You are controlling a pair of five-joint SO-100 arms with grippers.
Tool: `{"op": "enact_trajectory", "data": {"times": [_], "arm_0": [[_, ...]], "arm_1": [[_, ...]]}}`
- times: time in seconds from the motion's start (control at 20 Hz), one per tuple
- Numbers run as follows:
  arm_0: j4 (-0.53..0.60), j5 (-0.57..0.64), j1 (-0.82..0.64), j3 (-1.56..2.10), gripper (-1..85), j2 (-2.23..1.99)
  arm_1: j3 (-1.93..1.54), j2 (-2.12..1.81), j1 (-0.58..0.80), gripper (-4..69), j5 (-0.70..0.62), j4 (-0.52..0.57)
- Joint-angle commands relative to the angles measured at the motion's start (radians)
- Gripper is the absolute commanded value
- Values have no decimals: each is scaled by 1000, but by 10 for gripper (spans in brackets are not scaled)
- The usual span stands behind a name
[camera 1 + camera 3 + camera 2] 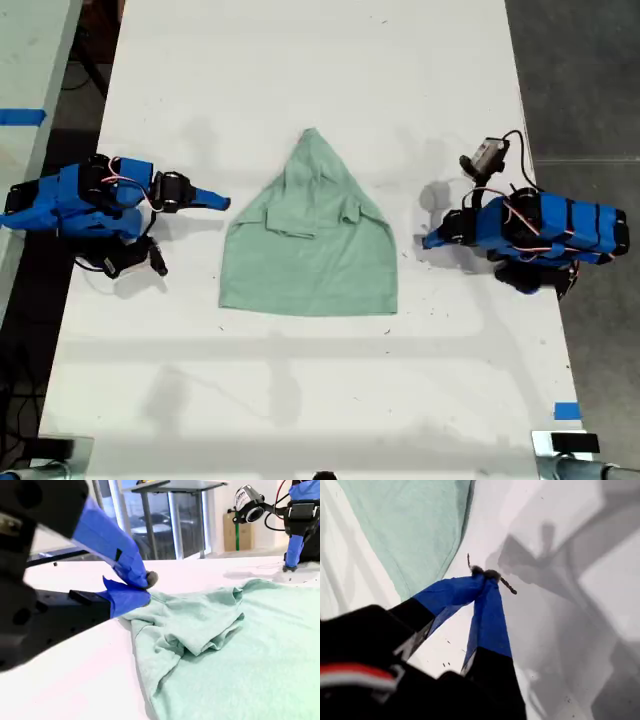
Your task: Fold t shirt
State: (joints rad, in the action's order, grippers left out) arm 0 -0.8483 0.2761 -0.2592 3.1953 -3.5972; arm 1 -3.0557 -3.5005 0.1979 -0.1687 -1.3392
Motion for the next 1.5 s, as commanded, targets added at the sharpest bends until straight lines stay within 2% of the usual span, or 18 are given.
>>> {"op": "enact_trajectory", "data": {"times": [0.0,0.3,0.4,0.6,1.45], "arm_0": [[-2,-17,-21,6,-2,-8],[-6,-41,-38,11,-2,-8],[11,15,-37,-12,-2,-8],[41,23,8,-15,-3,-8],[0,-15,-25,3,-2,-8]], "arm_1": [[-38,-11,0,-16,15,-2],[-38,-11,2,-16,15,-2],[-38,-11,2,-16,15,-2],[-38,-11,2,-16,15,-2],[-38,-11,6,-16,28,-3]]}}
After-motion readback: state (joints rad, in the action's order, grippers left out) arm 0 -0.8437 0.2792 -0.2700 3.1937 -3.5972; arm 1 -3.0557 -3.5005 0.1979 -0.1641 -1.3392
